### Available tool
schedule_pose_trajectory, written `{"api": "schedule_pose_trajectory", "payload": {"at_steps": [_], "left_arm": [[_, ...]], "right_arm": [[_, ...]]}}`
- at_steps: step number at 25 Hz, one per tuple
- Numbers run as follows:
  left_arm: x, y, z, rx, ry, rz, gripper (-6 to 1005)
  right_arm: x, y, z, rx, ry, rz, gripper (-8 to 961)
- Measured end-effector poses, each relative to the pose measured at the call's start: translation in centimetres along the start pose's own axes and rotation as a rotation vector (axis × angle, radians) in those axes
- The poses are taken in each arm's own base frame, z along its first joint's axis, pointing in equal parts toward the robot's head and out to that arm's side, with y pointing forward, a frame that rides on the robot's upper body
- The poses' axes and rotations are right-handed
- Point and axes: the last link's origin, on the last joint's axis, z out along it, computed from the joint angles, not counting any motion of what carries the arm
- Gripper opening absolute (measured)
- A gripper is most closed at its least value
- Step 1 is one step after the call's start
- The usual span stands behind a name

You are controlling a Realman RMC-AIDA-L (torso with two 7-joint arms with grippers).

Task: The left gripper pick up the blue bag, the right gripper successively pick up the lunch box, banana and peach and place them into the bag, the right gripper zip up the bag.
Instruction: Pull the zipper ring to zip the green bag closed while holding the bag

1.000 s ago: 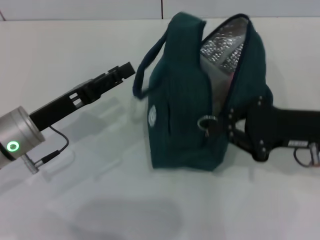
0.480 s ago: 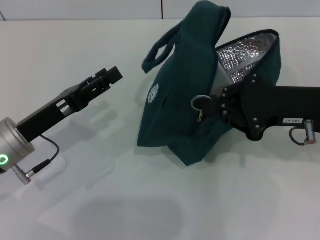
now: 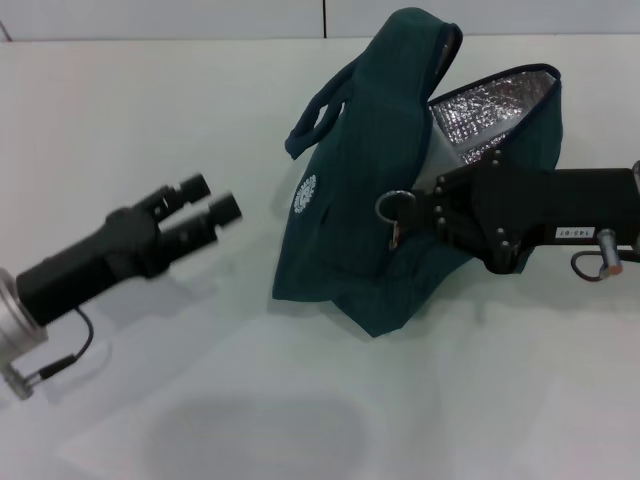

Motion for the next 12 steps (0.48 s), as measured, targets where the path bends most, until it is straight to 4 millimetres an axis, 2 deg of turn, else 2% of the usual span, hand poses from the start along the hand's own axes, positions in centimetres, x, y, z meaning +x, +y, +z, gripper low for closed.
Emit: {"api": "schedule_pose_trajectory", "payload": {"at_steps": [6,12], "left_arm": [[-1.1,1.5,-0.2,-0.095,-0.073,0.182,875],[-1.7,2.3,1.2,-0.172,-0.108,0.236,872]], "right_arm": [[-0.3,-0.3,0.1,-0.008,0.009,0.012,14],[-0.5,-0.8,0.6,-0.005,0.036,0.022,15]]}}
